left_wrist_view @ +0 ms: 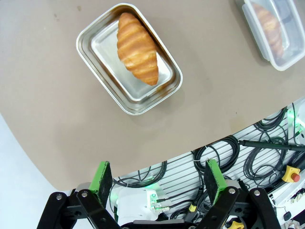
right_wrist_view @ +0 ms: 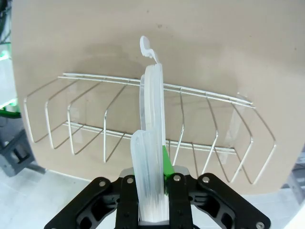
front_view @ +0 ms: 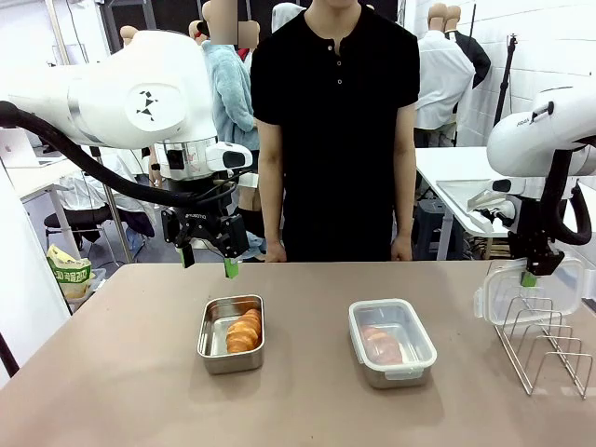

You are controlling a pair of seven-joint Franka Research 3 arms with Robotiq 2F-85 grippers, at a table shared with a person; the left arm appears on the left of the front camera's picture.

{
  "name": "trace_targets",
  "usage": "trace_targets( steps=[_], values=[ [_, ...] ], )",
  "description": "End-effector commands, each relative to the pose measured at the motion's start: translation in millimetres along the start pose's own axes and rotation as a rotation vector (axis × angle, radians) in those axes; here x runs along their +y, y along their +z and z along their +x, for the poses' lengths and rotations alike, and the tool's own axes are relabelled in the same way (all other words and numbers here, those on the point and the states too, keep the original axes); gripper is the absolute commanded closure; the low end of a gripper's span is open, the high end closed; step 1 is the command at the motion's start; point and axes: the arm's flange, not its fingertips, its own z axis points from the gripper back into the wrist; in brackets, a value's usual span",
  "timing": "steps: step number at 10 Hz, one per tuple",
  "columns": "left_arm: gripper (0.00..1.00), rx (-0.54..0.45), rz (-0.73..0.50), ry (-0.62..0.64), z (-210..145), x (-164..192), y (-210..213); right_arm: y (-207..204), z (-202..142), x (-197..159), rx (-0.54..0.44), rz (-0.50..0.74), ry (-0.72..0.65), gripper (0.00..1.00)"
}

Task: Place the bread in airtight containers.
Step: Pick up one Airtight Container lid and hand it to the human.

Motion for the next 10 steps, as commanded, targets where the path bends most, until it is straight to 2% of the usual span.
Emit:
trace_targets(
  steps=[1,5,10],
  values=[
    [0.0,0.0,0.008,0.002,-1,1,2,-2,-3,8,-0.085,-0.029,0.002,1.0],
    [0.0,0.0,0.008,0.002,-1,1,2,2,-13,21,-0.184,-0.084,-0.008,1.0],
    [0.0,0.0,0.008,0.002,-1,1,2,17,-21,33,-0.202,-0.131,-0.015,1.0]
  ],
)
